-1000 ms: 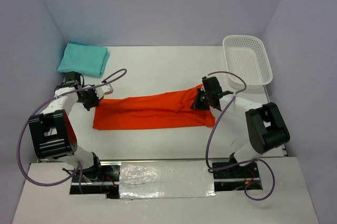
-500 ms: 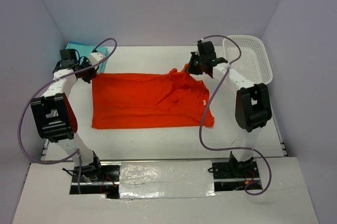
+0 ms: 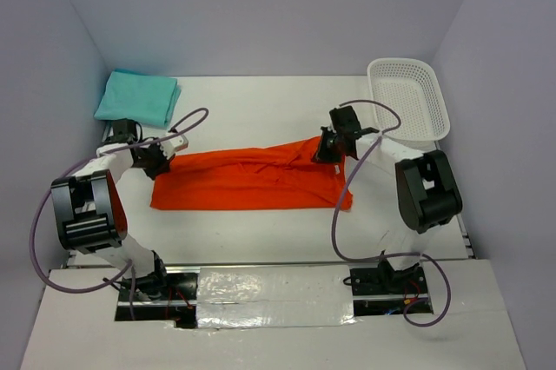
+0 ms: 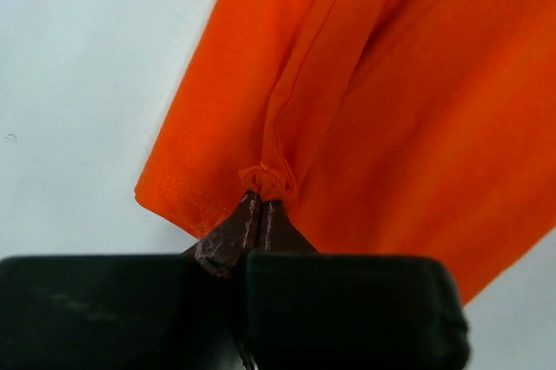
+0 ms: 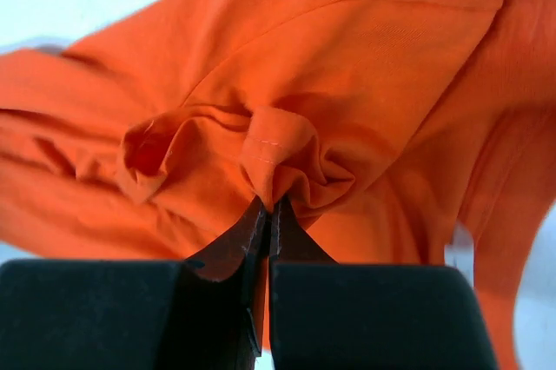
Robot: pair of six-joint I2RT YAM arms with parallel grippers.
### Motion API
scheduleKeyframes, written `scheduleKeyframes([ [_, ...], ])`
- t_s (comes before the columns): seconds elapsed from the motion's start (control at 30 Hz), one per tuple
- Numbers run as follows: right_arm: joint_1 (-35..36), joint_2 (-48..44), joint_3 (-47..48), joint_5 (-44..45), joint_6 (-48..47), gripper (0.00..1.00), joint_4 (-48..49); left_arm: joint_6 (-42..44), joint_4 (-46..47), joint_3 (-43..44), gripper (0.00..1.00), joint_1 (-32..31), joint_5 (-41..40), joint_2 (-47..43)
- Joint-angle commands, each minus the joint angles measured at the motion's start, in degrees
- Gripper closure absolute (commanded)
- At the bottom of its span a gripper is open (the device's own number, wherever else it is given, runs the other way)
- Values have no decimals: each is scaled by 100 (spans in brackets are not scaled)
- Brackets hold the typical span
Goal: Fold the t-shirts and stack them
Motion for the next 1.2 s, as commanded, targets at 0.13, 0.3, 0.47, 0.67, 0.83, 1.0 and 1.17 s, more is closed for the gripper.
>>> scheduleKeyframes([
  [0.13,142,-869,-820,-187,158,100,566,882,-44,-424,100,0,-45,-412],
  [0.3,221,-746,-996,-239,175,100,592,698,281,-442,100,0,-379,-306],
  [0.47,221,-658,-1049,-319,0,70,391,978,-51,-161,78,0,-344,-104],
  [0.67,230,-1649,-1567,102,-281,44,-49,279,150,435,51,272,-486,-227],
  [0.83,64,-2555,-1673,-291,-633,55,-103,65,-1438,2447,2,168,1312,-183],
  [1.0,-446,-2005,-1147,-1178,-879,71,47,-891,-1594,3049,92,-2197,712,272],
  [1.17,-745,-1090,-689,-1321,-625,41,135,-2658,-580,3405,47,-4153,465,1474],
])
